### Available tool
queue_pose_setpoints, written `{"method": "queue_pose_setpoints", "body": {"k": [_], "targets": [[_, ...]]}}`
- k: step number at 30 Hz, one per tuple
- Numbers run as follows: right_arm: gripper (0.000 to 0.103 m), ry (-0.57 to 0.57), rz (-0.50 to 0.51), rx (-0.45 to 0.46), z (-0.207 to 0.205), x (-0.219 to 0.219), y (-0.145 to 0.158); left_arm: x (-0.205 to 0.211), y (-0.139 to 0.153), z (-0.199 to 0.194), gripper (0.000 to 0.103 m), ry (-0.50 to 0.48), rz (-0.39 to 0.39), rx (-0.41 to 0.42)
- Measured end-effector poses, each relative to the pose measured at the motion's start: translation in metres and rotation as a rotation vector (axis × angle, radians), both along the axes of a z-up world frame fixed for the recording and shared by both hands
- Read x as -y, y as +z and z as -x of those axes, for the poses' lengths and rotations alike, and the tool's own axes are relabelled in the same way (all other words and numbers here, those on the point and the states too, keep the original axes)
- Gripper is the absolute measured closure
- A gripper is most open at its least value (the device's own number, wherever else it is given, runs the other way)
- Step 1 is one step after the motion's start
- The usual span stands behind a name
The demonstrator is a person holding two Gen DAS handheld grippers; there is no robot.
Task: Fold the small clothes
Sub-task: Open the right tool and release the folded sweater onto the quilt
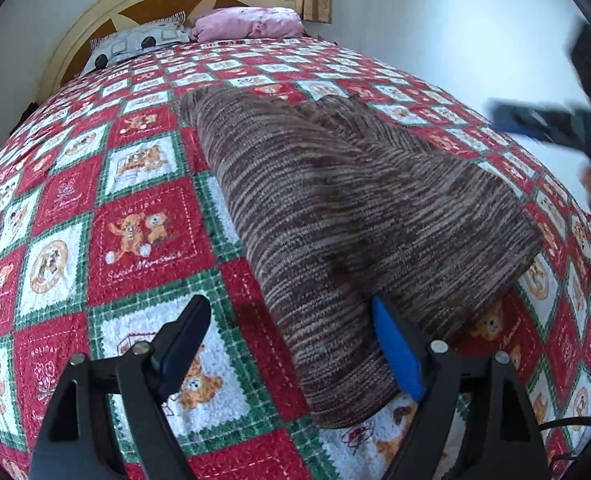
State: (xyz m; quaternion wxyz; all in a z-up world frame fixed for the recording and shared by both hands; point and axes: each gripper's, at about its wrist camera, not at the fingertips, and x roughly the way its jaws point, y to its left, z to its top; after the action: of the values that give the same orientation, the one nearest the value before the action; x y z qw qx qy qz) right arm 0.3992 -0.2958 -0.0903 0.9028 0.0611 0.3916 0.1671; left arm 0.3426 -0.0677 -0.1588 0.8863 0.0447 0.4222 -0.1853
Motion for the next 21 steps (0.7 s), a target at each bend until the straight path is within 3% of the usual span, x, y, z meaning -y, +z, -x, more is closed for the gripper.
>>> {"method": "queue_pose_setpoints", "body": {"k": [4,7,8,9,12,15,19,20,21], "targets": [[0.056,0.024,0.007,-0.08,-0.062,-0.023,-0.022,-0.001,-0.001,0.006,0.018,0.006,0.001,0.021],[0.057,0.019,0.066,-0.133,-0.087,-0.037,-0.045,0.004,0.0,0.01,0.017,0.001,-0.028,0.048],[0.067,0.012,0.082,-0.145,-0.092,-0.039,-0.052,0.005,0.0,0.011,0.017,-0.005,-0.032,0.049],[0.089,0.014,0.081,-0.158,-0.096,-0.041,-0.059,0.006,-0.001,0.011,0.017,-0.01,-0.033,0.046],[0.093,0.01,0.063,-0.114,-0.084,-0.038,-0.05,0.004,-0.001,0.009,0.014,-0.006,-0.017,0.031],[0.093,-0.059,0.09,-0.017,-0.068,-0.029,-0.029,0.002,-0.003,0.006,0.013,-0.006,0.0,0.01],[0.09,-0.065,0.107,-0.122,-0.085,-0.02,-0.052,0.004,-0.005,0.003,0.01,-0.014,-0.004,-0.02],[0.081,-0.06,0.11,-0.134,-0.087,-0.019,-0.055,0.002,-0.004,0.003,0.01,-0.01,0.001,-0.02],[0.067,-0.07,0.12,-0.124,-0.085,-0.018,-0.054,0.0,-0.002,0.004,0.01,-0.006,0.006,-0.019]]}}
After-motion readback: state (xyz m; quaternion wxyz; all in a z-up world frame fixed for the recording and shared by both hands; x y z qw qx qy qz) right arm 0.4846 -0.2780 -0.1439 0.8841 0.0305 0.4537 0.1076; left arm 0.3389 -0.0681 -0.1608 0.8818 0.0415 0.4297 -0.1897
